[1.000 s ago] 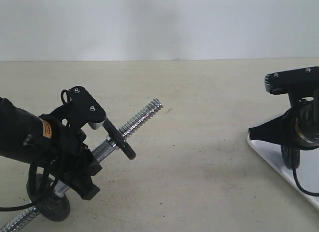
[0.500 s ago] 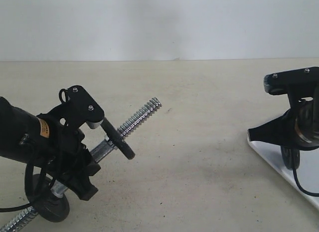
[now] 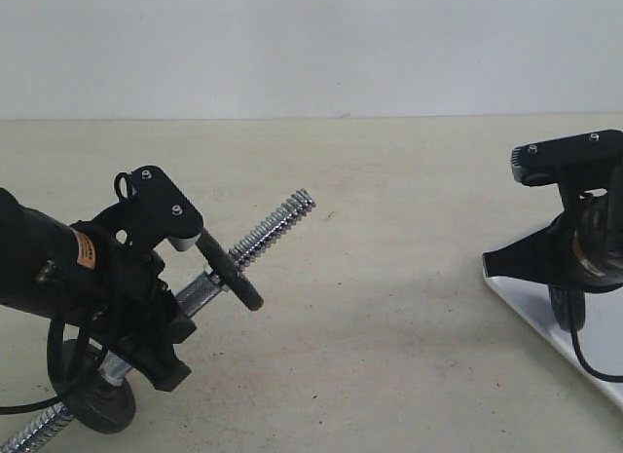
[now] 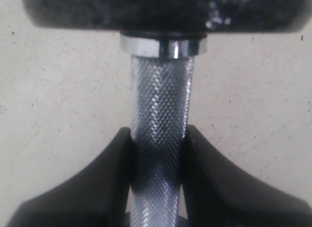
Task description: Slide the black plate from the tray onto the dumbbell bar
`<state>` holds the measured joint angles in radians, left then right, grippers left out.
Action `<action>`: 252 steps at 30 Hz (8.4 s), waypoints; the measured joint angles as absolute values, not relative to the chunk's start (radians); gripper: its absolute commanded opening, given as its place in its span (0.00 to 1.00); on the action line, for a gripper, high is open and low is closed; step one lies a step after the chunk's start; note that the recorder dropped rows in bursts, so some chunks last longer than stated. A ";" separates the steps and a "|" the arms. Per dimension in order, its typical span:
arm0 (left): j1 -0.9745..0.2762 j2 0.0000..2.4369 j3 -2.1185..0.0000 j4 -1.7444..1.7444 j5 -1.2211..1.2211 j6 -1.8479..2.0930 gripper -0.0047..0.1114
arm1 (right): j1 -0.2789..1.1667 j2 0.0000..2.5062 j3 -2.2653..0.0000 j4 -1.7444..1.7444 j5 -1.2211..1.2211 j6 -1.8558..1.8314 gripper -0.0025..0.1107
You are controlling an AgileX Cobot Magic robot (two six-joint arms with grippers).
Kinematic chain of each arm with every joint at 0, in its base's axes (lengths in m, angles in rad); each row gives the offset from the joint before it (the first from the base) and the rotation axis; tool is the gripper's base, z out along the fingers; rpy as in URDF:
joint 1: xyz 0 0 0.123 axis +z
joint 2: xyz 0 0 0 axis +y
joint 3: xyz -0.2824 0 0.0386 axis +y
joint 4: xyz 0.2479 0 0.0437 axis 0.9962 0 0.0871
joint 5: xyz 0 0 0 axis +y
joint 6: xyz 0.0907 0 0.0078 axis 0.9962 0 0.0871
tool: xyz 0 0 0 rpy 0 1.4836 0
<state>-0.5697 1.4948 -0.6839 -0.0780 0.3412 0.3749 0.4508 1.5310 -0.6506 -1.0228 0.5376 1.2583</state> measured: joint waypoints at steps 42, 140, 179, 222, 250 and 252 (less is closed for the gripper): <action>-0.570 1.495 -0.684 -0.078 0.341 0.375 0.08 | 0.451 1.533 -0.663 -1.012 0.549 1.213 0.02; -0.570 1.590 -0.686 -0.080 0.253 0.540 0.08 | 0.708 1.655 -1.166 -0.523 0.745 0.579 0.02; -0.570 1.590 -0.686 -0.082 0.253 0.536 0.08 | 0.847 1.782 -1.263 -0.706 0.772 0.700 0.02; -0.570 1.588 -0.686 -0.083 0.261 0.529 0.08 | 0.887 1.784 -1.287 -0.628 0.765 0.695 0.02; -0.568 1.584 -0.686 -0.103 0.234 0.532 0.08 | 0.945 1.784 -1.312 -0.619 0.784 0.718 0.02; -0.568 1.584 -0.686 -0.103 0.234 0.532 0.08 | 0.945 1.784 -1.312 -0.620 0.784 0.718 0.02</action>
